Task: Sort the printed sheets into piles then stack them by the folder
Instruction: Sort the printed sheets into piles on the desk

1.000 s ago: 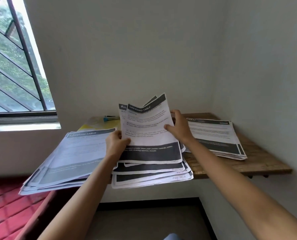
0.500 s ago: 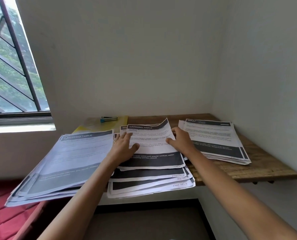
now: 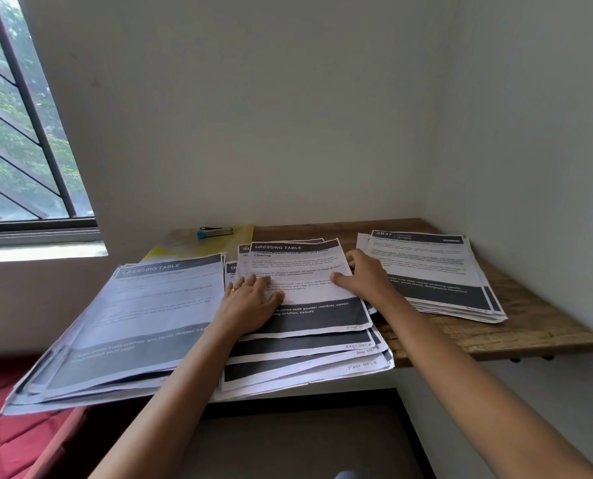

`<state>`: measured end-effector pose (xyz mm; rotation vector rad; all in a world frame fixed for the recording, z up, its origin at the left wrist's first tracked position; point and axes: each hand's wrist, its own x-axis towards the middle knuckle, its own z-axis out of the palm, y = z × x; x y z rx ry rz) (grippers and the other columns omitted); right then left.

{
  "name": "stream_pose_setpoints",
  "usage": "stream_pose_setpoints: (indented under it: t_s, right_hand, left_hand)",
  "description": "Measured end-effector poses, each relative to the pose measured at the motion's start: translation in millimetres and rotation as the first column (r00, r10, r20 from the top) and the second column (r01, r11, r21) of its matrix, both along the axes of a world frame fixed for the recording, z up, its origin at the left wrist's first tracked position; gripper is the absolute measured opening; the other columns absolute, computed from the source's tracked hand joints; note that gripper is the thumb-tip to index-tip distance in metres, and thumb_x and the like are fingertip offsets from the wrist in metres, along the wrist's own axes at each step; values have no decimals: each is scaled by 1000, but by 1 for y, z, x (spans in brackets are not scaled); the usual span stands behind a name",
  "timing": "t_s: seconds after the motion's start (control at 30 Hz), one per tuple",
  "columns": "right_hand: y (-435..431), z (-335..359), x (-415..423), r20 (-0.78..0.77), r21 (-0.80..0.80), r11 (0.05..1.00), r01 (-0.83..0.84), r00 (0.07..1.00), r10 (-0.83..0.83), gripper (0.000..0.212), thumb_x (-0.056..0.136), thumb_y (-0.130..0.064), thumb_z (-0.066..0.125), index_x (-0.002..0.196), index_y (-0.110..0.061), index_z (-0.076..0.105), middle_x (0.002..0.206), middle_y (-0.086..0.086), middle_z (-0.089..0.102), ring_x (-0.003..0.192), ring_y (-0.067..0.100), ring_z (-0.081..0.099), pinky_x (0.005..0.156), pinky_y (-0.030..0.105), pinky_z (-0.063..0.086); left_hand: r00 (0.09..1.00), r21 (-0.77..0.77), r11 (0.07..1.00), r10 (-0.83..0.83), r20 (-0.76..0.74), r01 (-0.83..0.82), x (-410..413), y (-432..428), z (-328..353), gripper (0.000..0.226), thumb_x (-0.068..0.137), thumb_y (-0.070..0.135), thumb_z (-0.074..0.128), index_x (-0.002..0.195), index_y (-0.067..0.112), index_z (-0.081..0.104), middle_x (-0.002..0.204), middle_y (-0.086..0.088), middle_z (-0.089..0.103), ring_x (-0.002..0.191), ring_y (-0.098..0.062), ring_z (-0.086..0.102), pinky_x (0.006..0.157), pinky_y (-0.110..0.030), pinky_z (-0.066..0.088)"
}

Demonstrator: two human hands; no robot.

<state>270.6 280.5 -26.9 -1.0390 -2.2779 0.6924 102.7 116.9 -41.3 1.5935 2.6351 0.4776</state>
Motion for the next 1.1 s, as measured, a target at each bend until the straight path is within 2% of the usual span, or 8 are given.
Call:
stream_pose_setpoints:
  t_s: [0.43,0.53,0.63,0.73,0.83,0.93,1.03,1.1]
  right_hand:
    - [-2,-2,0,-143,97,994,58,989,-44,50,69,-21,83,112,-15,60,103,0,68,96,21,63,93,50,45]
    - [-3,-1,1,-134,57,997,59,990,-51,49,70,-23,82,113,-14,60,97,-1,65,95,22,62,94,50,44]
    - [-4,0,3,-207,41,997,64,977,-54,45,71,-22,81,111,-12,63,91,-2,65,92,22,63,91,49,46]
    - [-6,6,5,-335,26,999,24,942,-14,35,75,-14,78,107,-7,66,95,5,70,88,22,67,79,36,54]
    - [-10,18,8,-444,45,999,-12,895,30,24,80,-10,72,103,-6,66,95,4,68,81,15,65,65,16,51]
    - [-14,33,9,-520,75,997,-23,852,59,18,83,-9,70,101,-6,65,92,0,66,75,4,61,60,9,49]
    - [-18,49,6,-576,86,996,-23,815,69,16,83,-7,69,98,-6,65,90,3,67,75,10,63,67,18,54]
    - [-22,60,2,-601,71,997,-27,797,64,15,82,-6,69,97,-6,65,90,4,68,78,14,64,69,22,55]
  left_hand:
    - [1000,30,1000,9,8,-9,0,1,-1,59,98,53,32,147,19,32,154,-8,30,143,-26,24,119,-44,10]
    - [1000,39,999,15,15,-15,0,0,-1,61,97,54,34,147,19,31,154,-11,28,144,-28,22,119,-44,10]
    - [999,62,998,15,44,-18,0,-1,-1,65,96,56,37,149,19,26,157,-15,20,146,-29,15,120,-44,10]
    - [991,85,996,30,128,-41,0,-2,2,74,94,58,40,152,19,16,159,-17,12,147,-32,12,119,-46,13]
    - [981,154,986,28,191,-58,2,-4,9,76,95,55,42,154,17,11,159,-16,12,146,-33,13,119,-49,12]
    - [974,295,954,-10,228,-59,7,-8,21,73,96,44,49,153,13,15,157,-14,21,143,-32,25,117,-51,21]
    - [954,436,895,-45,297,-94,6,-10,36,70,95,35,56,151,11,21,152,-13,32,128,-30,48,104,-40,42]
    - [950,509,850,-32,310,-138,3,-16,48,67,94,30,59,149,10,27,147,-13,39,116,-26,58,93,-31,45]
